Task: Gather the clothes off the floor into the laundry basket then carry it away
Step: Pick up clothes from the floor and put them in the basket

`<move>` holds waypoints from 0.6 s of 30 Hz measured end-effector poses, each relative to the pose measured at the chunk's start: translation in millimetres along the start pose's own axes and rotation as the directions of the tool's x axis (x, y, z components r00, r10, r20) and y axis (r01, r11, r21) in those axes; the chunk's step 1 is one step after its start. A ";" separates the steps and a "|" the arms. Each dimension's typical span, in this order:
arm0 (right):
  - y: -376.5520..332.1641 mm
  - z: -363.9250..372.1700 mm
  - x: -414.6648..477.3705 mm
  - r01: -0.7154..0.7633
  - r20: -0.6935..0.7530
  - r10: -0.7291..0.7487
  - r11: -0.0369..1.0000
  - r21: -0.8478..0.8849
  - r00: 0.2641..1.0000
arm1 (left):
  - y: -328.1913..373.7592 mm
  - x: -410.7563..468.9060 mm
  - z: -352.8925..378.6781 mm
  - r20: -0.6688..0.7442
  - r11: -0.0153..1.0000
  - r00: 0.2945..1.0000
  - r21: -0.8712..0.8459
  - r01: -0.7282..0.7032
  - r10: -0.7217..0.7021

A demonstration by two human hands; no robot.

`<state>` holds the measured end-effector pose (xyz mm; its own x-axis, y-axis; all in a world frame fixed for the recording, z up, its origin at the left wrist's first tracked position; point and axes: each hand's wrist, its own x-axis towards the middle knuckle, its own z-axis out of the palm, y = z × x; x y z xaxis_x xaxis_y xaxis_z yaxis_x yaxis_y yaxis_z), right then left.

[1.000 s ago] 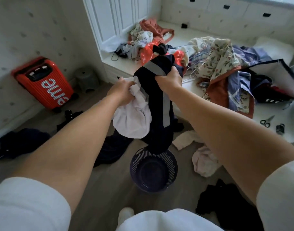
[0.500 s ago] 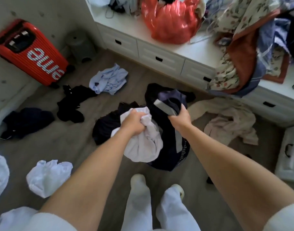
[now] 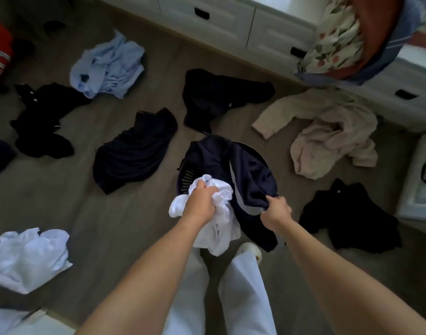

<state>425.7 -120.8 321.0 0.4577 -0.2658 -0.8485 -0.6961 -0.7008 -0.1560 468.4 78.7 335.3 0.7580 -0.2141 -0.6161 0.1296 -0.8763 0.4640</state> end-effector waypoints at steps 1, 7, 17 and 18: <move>3.1 1.7 8.8 0.003 -0.017 -0.003 0.999 0.032 1.000 | 1.0 9.8 2.8 -0.042 1.000 0.999 -0.027 -0.005 0.004; -29.7 8.3 44.1 0.208 -0.165 -0.161 0.923 0.324 0.973 | -8.1 58.4 19.8 -0.193 0.965 0.979 -0.261 0.008 -0.061; -34.2 70.7 83.9 0.249 0.123 -0.228 0.948 -0.200 0.966 | -109.9 77.6 53.5 0.421 0.980 0.886 0.122 0.158 -0.196; -21.7 74.2 86.1 0.218 0.171 -0.177 0.939 -0.266 0.969 | -113.6 74.0 56.5 0.392 0.979 0.898 0.127 0.162 -0.199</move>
<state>439.2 -79.3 213.8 0.4722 -0.0209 -0.8812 -0.4069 -0.8920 -0.1969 473.7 138.1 201.1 0.4041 -0.1870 -0.8954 0.1687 -0.9469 0.2738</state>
